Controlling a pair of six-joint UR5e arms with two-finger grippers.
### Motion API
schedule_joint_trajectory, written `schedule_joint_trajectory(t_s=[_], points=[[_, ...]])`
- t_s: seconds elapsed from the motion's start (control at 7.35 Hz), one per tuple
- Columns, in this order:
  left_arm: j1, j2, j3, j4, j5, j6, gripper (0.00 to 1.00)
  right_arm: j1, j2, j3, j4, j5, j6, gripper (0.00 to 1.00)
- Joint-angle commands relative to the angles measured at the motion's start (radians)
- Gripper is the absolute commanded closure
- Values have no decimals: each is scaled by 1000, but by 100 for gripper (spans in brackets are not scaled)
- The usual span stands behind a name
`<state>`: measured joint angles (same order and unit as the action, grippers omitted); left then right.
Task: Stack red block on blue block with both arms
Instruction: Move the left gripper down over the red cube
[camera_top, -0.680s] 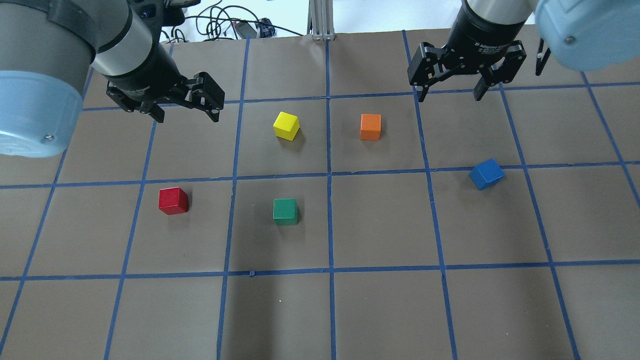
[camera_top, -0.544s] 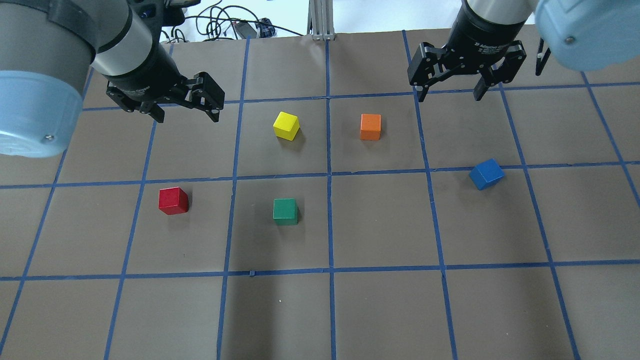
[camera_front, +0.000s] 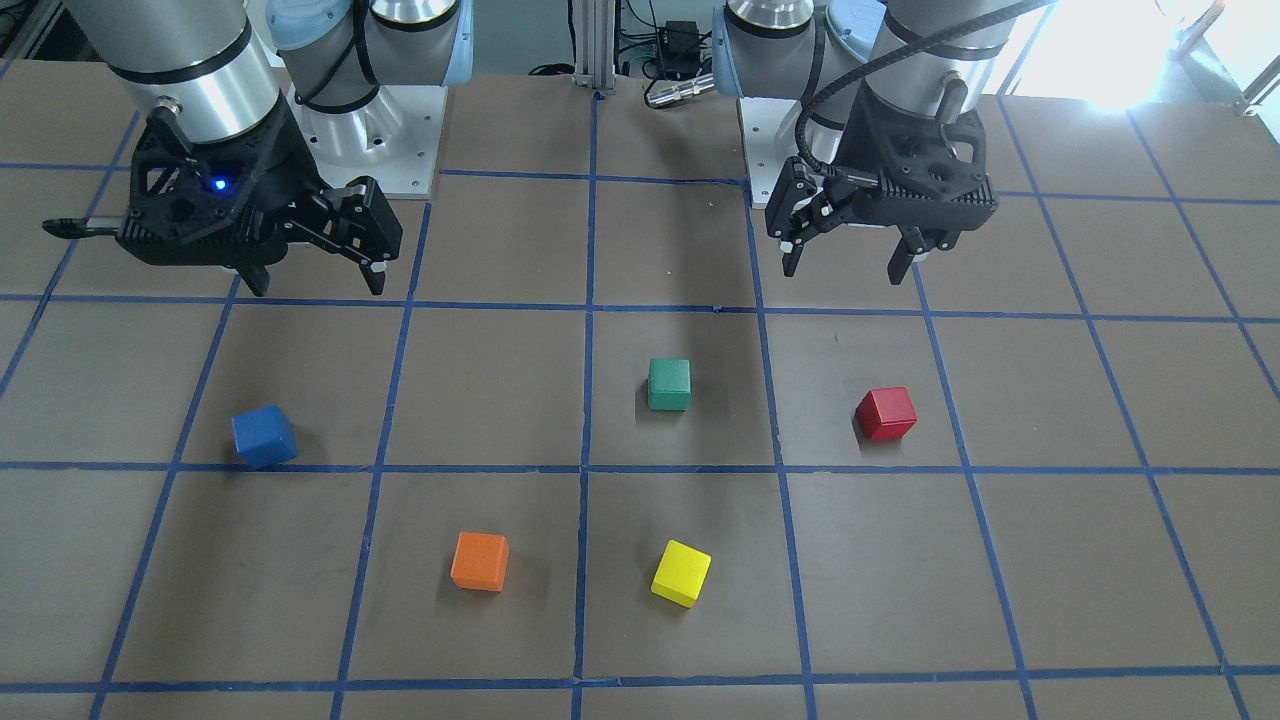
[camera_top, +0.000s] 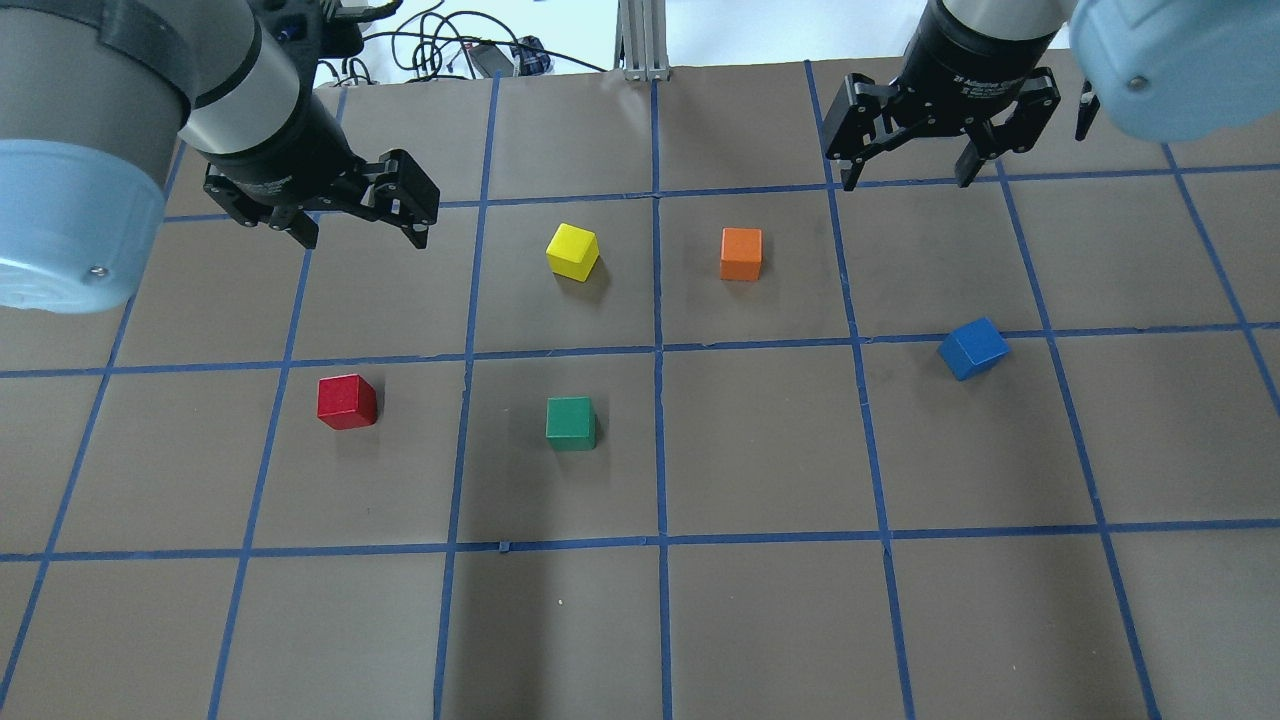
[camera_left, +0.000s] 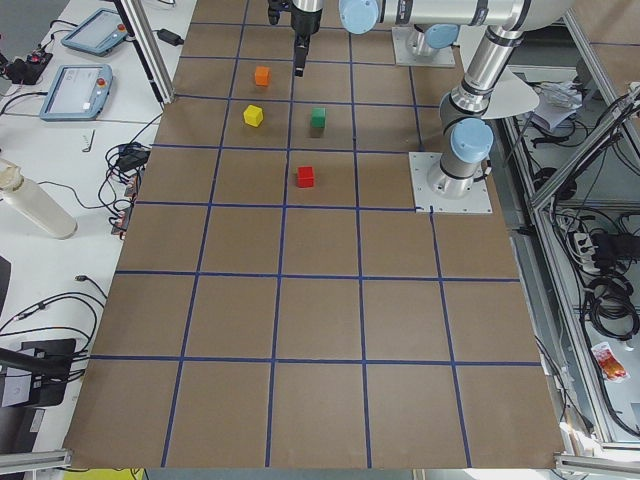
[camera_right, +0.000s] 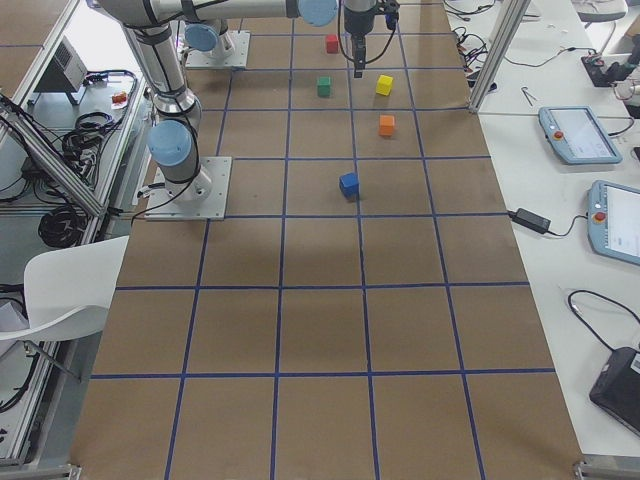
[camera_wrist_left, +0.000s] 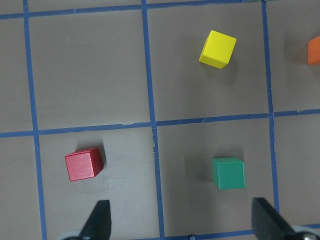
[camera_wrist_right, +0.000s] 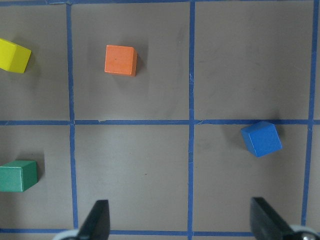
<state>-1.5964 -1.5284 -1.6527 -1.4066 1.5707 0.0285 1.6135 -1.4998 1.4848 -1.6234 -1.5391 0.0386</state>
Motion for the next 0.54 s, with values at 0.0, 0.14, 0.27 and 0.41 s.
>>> schedule_joint_trajectory(t_s=[0.0, 0.14, 0.27, 0.41], points=[[53, 4, -21, -43, 8, 89, 0, -1, 4, -9, 2, -4, -2, 0], [147, -6, -34, -48, 2, 176, 0, -1, 6, -9, 2, -6, -9, 0], [255, -15, -79, -43, -9, 262, 0, -1, 6, -14, 14, -36, -14, 0], [277, -30, -172, -8, -3, 271, 1, -1, 9, -15, 16, -42, -16, 0]])
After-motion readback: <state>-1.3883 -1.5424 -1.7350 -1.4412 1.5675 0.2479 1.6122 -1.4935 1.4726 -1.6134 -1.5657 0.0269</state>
